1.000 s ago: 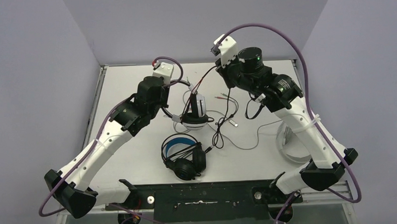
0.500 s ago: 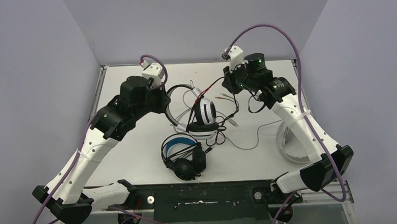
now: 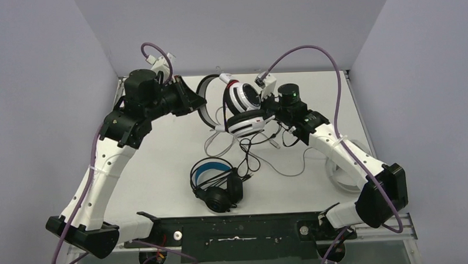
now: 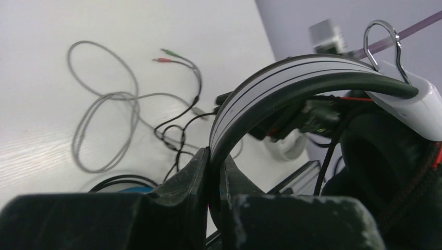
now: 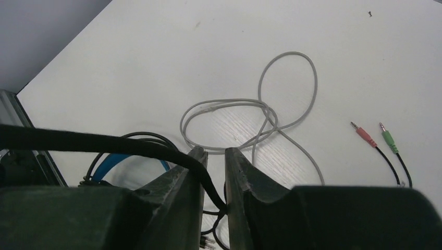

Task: Wrap the headphones
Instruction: Wrap the headphones cable around the headphones.

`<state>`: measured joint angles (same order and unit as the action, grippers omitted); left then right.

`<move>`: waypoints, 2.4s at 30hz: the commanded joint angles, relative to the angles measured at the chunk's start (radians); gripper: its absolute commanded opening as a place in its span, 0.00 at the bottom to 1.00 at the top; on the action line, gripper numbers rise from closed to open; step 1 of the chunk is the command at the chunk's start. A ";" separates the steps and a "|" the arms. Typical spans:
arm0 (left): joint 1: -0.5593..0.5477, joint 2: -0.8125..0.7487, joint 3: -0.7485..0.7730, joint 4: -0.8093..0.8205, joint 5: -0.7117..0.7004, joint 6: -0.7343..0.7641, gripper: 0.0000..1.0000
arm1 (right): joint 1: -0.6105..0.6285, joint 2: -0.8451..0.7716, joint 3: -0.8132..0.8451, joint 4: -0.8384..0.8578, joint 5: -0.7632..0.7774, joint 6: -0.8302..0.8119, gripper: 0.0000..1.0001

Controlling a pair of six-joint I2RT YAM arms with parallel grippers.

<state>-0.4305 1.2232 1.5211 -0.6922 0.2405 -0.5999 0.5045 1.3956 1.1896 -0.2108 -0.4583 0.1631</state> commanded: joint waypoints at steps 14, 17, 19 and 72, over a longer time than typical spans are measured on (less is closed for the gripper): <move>0.007 0.070 0.284 0.365 0.176 -0.348 0.00 | 0.008 0.154 -0.120 0.478 -0.005 0.169 0.74; 0.006 0.075 0.312 0.359 0.168 -0.352 0.00 | 0.006 0.192 -0.117 0.529 -0.005 0.211 0.75; 0.007 0.079 0.328 0.352 0.165 -0.352 0.00 | 0.006 0.211 -0.116 0.570 -0.013 0.232 0.75; 0.316 0.220 0.622 0.315 0.256 -0.439 0.00 | -0.106 0.557 -0.330 1.260 -0.528 0.495 0.16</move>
<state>-0.1829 1.4258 2.0319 -0.4675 0.4889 -1.0016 0.4191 2.0655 0.8898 1.1084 -1.0870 0.7544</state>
